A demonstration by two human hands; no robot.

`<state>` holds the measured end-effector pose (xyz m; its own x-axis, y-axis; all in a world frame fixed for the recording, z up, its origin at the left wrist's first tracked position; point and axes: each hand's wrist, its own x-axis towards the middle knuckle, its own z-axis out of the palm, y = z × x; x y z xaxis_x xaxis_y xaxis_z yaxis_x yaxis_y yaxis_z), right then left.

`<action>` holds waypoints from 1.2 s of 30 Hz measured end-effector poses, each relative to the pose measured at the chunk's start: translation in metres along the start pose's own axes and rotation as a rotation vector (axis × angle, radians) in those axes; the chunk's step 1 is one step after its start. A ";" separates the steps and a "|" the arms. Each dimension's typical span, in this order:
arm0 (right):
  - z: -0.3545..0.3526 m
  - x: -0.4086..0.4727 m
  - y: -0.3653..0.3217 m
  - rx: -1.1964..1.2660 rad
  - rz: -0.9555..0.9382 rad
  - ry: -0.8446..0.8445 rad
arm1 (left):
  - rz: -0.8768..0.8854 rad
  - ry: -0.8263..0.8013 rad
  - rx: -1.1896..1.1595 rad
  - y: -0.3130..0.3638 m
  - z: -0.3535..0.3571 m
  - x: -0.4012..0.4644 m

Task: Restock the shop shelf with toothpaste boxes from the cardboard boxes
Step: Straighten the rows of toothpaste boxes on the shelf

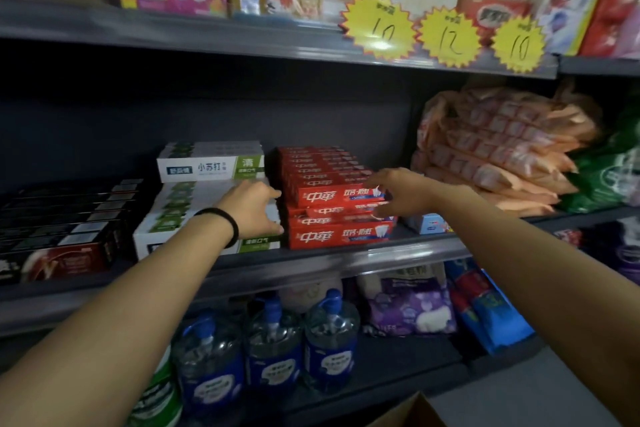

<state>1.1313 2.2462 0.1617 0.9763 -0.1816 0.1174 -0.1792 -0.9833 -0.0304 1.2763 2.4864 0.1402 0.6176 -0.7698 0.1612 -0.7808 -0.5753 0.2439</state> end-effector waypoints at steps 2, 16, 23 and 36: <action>0.000 -0.004 0.020 -0.004 -0.004 0.000 | -0.011 0.007 -0.023 0.014 0.005 0.004; 0.021 0.017 0.095 -0.089 0.022 -0.112 | -0.107 -0.046 -0.001 0.043 0.040 0.064; 0.042 0.032 0.091 -0.002 -0.007 -0.112 | -0.114 -0.059 0.050 0.039 0.044 0.060; 0.048 0.041 0.084 0.069 -0.039 -0.110 | -0.115 -0.047 0.015 0.036 0.049 0.055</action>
<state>1.1624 2.1564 0.1166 0.9904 -0.1377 0.0106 -0.1361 -0.9860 -0.0962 1.2778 2.4096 0.1111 0.6983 -0.7104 0.0877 -0.7065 -0.6644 0.2437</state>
